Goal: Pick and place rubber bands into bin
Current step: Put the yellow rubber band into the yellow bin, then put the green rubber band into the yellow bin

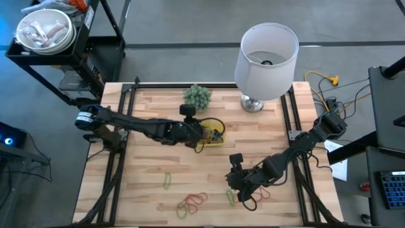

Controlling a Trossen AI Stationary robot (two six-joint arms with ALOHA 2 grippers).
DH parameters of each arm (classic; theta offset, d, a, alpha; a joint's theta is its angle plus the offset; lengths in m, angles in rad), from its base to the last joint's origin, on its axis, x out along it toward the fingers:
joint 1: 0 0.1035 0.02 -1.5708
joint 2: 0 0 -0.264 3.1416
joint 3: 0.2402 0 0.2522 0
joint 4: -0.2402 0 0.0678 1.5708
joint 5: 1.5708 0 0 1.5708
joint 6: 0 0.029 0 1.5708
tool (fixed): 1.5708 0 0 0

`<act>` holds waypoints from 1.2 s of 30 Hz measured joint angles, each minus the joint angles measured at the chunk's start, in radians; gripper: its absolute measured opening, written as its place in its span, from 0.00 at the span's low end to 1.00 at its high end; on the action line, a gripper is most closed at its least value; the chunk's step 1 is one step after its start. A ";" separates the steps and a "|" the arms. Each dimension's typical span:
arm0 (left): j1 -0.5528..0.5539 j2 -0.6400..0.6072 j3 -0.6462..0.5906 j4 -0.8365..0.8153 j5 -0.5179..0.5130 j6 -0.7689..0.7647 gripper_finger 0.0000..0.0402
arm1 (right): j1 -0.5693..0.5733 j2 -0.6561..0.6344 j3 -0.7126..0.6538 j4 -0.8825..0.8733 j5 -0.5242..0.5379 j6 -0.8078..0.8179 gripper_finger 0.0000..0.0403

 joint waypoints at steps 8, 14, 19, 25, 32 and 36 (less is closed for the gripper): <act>0.058 0.001 -0.107 0.137 0.106 0.031 0.00 | 0.000 0.000 0.000 -0.002 0.000 0.000 0.15; 0.079 0.000 -0.137 0.139 0.164 0.028 0.00 | 0.000 0.000 0.000 -0.002 0.000 0.000 0.15; 0.089 0.000 -0.142 0.150 0.202 0.023 0.00 | 0.000 0.000 0.000 -0.002 0.000 0.002 0.15; 0.090 0.000 -0.142 0.154 0.221 0.026 0.00 | 0.000 0.000 0.000 -0.002 0.000 0.002 0.15; 0.090 0.000 -0.152 0.154 0.258 0.027 0.16 | 0.000 0.000 0.000 -0.002 0.000 0.003 0.15; 0.090 0.000 -0.156 0.151 0.249 0.027 0.26 | 0.000 0.000 0.000 -0.002 0.001 0.003 0.15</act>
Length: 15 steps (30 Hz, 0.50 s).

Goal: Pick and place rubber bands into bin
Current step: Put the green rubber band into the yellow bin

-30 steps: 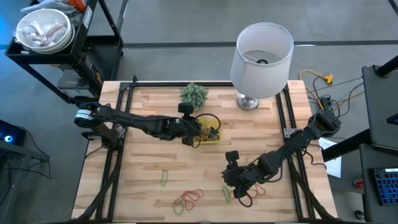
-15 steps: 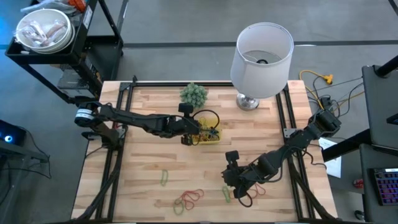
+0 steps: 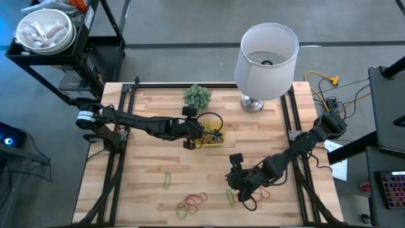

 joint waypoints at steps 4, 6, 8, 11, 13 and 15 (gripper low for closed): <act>-0.010 -0.015 0.000 -0.018 -0.004 -0.034 0.31 | 0.000 0.000 0.000 0.000 0.000 0.000 0.15; -0.027 -0.034 0.002 -0.045 -0.011 -0.077 0.32 | 0.000 0.000 -0.004 0.003 0.000 0.000 0.15; -0.053 -0.053 -0.001 -0.053 -0.022 -0.125 0.32 | 0.000 0.000 -0.014 0.003 0.000 0.010 0.15; -0.105 -0.081 -0.017 -0.034 -0.024 -0.181 0.32 | 0.000 0.006 -0.030 0.005 0.001 0.078 0.15; -0.147 -0.084 -0.030 0.021 -0.024 -0.190 0.32 | -0.003 0.013 -0.040 0.006 0.001 0.112 0.15; -0.186 -0.083 -0.045 0.045 -0.021 -0.186 0.32 | -0.008 0.027 -0.042 0.007 0.003 0.121 0.15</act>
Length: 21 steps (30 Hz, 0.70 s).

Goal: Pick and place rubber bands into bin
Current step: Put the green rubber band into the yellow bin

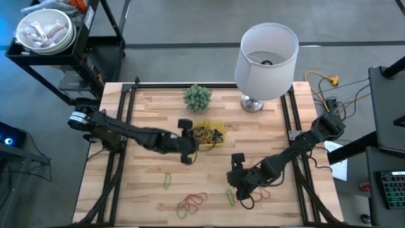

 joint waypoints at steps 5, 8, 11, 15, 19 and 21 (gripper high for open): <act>-0.058 0.026 -0.022 0.059 0.001 0.057 0.32 | -0.004 0.017 0.007 -0.008 -0.001 -0.067 0.15; -0.064 0.035 -0.040 0.126 0.003 0.082 0.32 | -0.003 0.017 0.038 -0.008 -0.009 -0.108 0.15; -0.065 0.035 -0.064 0.147 0.003 0.083 0.32 | -0.002 0.017 0.090 -0.008 -0.034 -0.146 0.15; -0.073 0.035 -0.074 0.085 0.001 0.049 0.32 | 0.007 0.017 0.167 -0.007 -0.122 -0.156 0.15; -0.102 0.031 -0.074 0.038 0.002 0.028 0.32 | 0.038 0.017 0.218 -0.014 -0.167 -0.157 0.15; -0.121 0.030 -0.074 0.028 0.001 0.028 0.32 | 0.057 0.017 0.228 -0.013 -0.176 -0.141 0.15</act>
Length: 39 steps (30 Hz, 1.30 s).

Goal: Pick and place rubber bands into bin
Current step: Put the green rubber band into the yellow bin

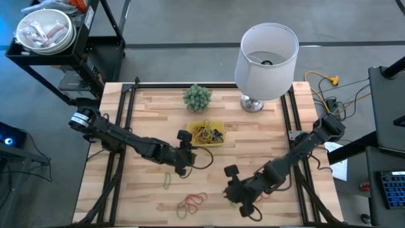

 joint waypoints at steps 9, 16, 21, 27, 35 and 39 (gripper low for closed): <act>-0.122 -0.043 0.008 0.003 -0.002 -0.028 0.32 | 0.105 0.032 -0.034 -0.029 0.001 0.225 0.15; -0.201 -0.047 0.006 0.003 -0.011 -0.026 0.32 | 0.132 0.141 -0.054 -0.025 0.008 0.290 0.15; -0.225 -0.053 0.006 0.002 -0.070 -0.029 0.32 | 0.127 0.209 -0.054 -0.013 -0.017 0.309 0.15; -0.231 -0.053 0.006 -0.008 -0.075 -0.053 0.32 | 0.127 0.278 -0.019 -0.015 -0.043 0.330 0.15; -0.231 -0.053 0.006 -0.007 -0.082 -0.055 0.32 | 0.123 0.311 0.009 -0.024 -0.046 0.332 0.25; -0.231 -0.053 0.006 -0.008 -0.082 -0.055 0.32 | 0.123 0.310 0.009 -0.027 -0.045 0.341 0.29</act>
